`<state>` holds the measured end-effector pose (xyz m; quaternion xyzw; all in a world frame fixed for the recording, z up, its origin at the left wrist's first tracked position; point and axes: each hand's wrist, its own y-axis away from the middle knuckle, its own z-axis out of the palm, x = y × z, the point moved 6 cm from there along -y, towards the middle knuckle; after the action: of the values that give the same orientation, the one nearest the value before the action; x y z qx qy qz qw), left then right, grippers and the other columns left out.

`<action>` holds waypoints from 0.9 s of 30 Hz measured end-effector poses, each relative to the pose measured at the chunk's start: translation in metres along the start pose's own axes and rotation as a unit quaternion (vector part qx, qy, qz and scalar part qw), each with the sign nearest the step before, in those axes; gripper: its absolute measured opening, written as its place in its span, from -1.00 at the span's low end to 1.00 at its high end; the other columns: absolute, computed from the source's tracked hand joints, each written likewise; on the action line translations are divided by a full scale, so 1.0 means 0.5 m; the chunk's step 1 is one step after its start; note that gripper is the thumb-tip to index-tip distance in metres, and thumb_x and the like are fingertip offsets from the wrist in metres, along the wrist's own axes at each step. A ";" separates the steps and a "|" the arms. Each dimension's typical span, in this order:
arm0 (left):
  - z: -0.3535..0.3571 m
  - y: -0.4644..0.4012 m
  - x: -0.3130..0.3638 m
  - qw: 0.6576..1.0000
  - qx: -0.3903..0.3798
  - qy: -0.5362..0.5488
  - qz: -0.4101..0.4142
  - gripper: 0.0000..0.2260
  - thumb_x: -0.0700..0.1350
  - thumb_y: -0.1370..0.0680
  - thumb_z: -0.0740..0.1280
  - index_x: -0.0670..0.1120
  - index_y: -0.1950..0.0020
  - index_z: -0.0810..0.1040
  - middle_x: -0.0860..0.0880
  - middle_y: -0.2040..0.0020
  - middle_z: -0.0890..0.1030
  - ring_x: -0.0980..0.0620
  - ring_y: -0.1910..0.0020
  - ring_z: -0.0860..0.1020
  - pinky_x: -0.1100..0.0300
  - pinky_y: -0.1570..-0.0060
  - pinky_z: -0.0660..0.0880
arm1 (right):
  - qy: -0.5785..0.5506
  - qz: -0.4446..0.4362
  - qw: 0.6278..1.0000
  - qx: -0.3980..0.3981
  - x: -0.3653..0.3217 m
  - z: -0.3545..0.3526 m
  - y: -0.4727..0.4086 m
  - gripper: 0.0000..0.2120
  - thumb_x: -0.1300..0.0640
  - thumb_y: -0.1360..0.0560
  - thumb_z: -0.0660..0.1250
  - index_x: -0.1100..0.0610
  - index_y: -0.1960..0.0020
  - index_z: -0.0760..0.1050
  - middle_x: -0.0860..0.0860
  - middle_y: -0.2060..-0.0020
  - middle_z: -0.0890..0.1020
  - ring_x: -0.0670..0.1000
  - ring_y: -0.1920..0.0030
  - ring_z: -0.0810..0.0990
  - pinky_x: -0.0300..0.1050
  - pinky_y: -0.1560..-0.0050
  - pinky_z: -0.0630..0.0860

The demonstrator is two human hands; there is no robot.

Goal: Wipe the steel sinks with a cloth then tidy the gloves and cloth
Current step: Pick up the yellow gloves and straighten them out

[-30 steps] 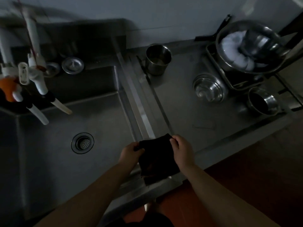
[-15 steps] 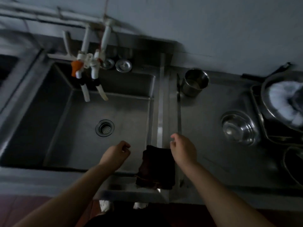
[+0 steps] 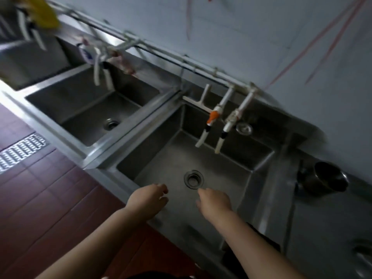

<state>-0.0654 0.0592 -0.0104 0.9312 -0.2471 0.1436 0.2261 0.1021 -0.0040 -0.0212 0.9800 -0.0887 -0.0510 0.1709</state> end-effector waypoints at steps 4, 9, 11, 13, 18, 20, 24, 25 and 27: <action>-0.070 0.063 -0.171 0.999 0.022 0.033 -0.019 -0.74 0.05 -0.57 0.20 0.09 -0.25 0.45 0.10 -0.14 0.57 0.12 -0.07 0.55 0.18 -0.05 0.53 | 0.031 -0.039 0.998 -0.026 -0.182 -0.015 -0.040 -0.75 0.03 -0.59 0.11 0.13 -0.16 0.42 0.11 -0.12 0.55 0.17 -0.10 0.53 -0.07 0.12 0.34; -0.155 0.140 -0.410 0.998 0.059 0.007 -0.010 -0.81 0.06 -0.57 0.20 0.10 -0.13 0.50 0.11 -0.04 0.58 0.14 0.07 0.55 0.32 0.28 0.38 | 0.043 -0.081 0.995 -0.024 -0.451 -0.032 -0.094 -0.73 -0.03 -0.57 0.12 0.12 -0.13 0.42 0.11 -0.12 0.56 0.18 -0.11 0.53 -0.03 0.07 0.39; -0.185 0.163 -0.502 0.997 0.061 -0.032 -0.025 -0.81 0.07 -0.57 0.16 0.06 -0.07 0.50 0.06 -0.02 0.58 0.05 0.06 0.58 0.21 0.27 0.41 | 0.041 -0.096 0.994 -0.018 -0.558 -0.036 -0.116 -0.74 -0.03 -0.56 0.13 0.10 -0.13 0.42 0.11 -0.13 0.55 0.19 -0.13 0.52 -0.01 -0.01 0.41; -0.209 0.179 -0.586 0.995 0.060 -0.060 -0.045 -0.79 0.05 -0.57 0.14 0.02 -0.08 0.49 0.02 -0.04 0.59 -0.02 0.02 0.58 0.11 0.17 0.46 | 0.034 -0.112 0.993 -0.018 -0.651 -0.039 -0.139 -0.73 -0.03 -0.56 0.13 0.10 -0.15 0.42 0.10 -0.13 0.54 0.18 -0.14 0.51 0.00 -0.05 0.41; -0.255 0.194 -0.749 0.991 0.047 -0.108 -0.067 -0.73 0.01 -0.57 0.16 0.01 -0.23 0.45 -0.01 -0.14 0.57 -0.06 -0.08 0.57 0.07 0.05 0.49 | 0.051 -0.142 0.988 -0.023 -0.824 -0.052 -0.200 -0.70 -0.03 -0.58 0.13 0.09 -0.21 0.40 0.08 -0.13 0.54 0.14 -0.14 0.51 0.03 -0.09 0.42; -0.271 0.185 -0.802 0.989 0.045 -0.117 -0.075 -0.75 -0.01 -0.57 0.16 0.01 -0.23 0.44 0.00 -0.12 0.58 -0.05 -0.06 0.57 0.08 0.08 0.48 | 0.057 -0.154 0.986 -0.018 -0.871 -0.064 -0.233 -0.73 -0.03 -0.58 0.12 0.09 -0.18 0.40 0.07 -0.10 0.55 0.13 -0.11 0.52 0.01 -0.04 0.42; -0.313 0.144 -0.898 0.985 0.043 -0.130 -0.102 -0.77 -0.01 -0.57 0.14 0.00 -0.18 0.45 -0.02 -0.11 0.58 -0.07 -0.06 0.57 0.08 0.08 0.47 | 0.058 -0.173 0.983 -0.014 -0.951 -0.095 -0.322 -0.76 -0.04 -0.58 0.13 0.09 -0.11 0.40 0.07 -0.05 0.55 0.13 -0.07 0.54 -0.01 0.04 0.41; -0.327 0.131 -0.924 0.984 0.042 -0.132 -0.113 -0.76 0.00 -0.56 0.14 0.00 -0.19 0.45 -0.02 -0.11 0.58 -0.08 -0.07 0.57 0.08 0.07 0.46 | 0.061 -0.182 0.981 -0.010 -0.971 -0.103 -0.350 -0.76 -0.04 -0.58 0.12 0.09 -0.10 0.40 0.06 -0.04 0.56 0.12 -0.06 0.54 -0.03 0.07 0.39; -0.360 0.103 -0.975 0.981 0.043 -0.138 -0.131 -0.75 0.01 -0.56 0.15 0.01 -0.20 0.44 -0.01 -0.12 0.58 -0.07 -0.09 0.57 0.07 0.04 0.47 | 0.058 -0.202 0.978 0.001 -1.012 -0.119 -0.413 -0.77 -0.03 -0.58 0.12 0.09 -0.09 0.40 0.06 -0.03 0.56 0.11 -0.04 0.54 -0.04 0.10 0.36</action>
<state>-0.5282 0.3006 -0.0229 0.9753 -0.1453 -0.0070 0.1662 -0.3532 0.3032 -0.0012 0.9792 0.1209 -0.0274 0.1608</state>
